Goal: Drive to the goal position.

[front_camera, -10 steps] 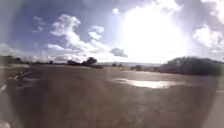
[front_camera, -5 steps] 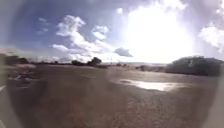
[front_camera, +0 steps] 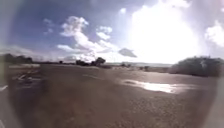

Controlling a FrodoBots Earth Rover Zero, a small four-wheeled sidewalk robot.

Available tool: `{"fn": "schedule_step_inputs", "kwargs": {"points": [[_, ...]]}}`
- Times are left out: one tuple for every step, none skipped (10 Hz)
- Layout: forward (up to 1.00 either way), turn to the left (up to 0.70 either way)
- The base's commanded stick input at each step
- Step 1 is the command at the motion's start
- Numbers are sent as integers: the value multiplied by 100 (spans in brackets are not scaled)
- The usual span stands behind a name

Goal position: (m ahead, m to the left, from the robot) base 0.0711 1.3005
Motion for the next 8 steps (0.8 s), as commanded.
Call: {"fn": "schedule_step_inputs", "kwargs": {"points": [[42,50],[22,50],[2,50],[0,50],[0,50],[0,50],[0,50],[0,50]]}}
